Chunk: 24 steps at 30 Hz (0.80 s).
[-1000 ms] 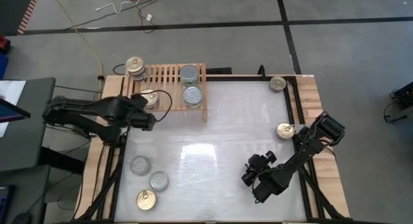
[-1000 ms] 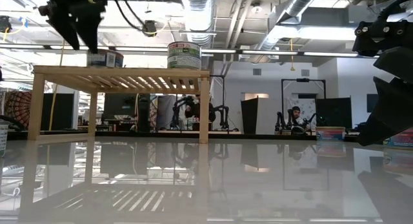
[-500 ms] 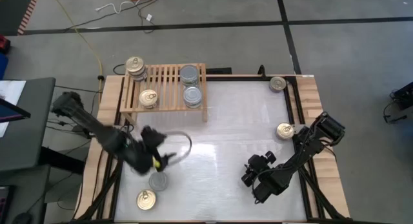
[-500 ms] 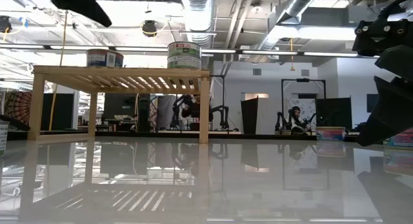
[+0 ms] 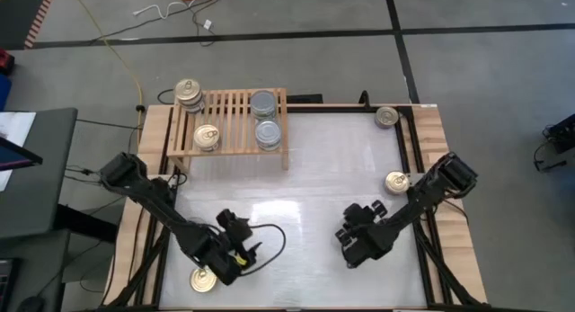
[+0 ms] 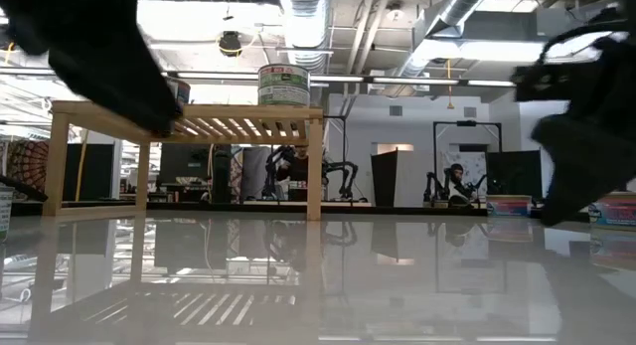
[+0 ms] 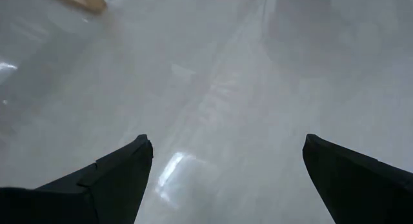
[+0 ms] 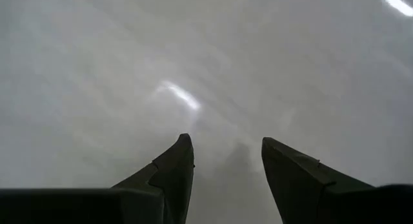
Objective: Stack canned seafood by type on shelf
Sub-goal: Put the green tuna can on the shelf
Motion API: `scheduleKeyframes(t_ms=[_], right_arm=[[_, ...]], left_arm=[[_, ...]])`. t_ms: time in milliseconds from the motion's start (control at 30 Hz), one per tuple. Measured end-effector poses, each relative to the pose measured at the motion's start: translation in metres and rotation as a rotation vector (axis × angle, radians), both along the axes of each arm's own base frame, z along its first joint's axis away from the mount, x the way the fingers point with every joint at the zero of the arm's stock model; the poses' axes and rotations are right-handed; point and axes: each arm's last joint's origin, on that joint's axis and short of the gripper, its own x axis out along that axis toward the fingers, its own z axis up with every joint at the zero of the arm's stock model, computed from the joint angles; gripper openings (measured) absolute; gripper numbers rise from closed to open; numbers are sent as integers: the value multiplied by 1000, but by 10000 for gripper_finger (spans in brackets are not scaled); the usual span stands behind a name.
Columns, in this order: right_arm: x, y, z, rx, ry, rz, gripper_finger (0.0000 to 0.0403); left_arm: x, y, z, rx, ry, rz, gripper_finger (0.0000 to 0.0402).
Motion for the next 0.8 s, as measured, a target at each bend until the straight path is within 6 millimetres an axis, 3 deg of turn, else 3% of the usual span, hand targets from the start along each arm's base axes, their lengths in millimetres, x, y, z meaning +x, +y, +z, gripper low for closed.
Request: scheduleKeyframes(t_ms=[100, 267, 500, 633, 800], right_arm=[[17, 1, -1, 59, -65, 85, 208], [50, 15, 7, 98, -284, 314, 208], [86, 26, 26, 53, -562, 535, 207], [102, 27, 18, 90, -657, 606, 207], [111, 29, -4, 170, -656, 627, 207]], left_arm=[[1, -2, -11, -1, 44, 0, 384], [1, -2, -11, -18, 54, 2, 384], [-16, 10, 15, -1, 93, -13, 384], [-26, 17, 28, -45, 79, 40, 384], [-34, 11, 29, -121, 159, -29, 384]])
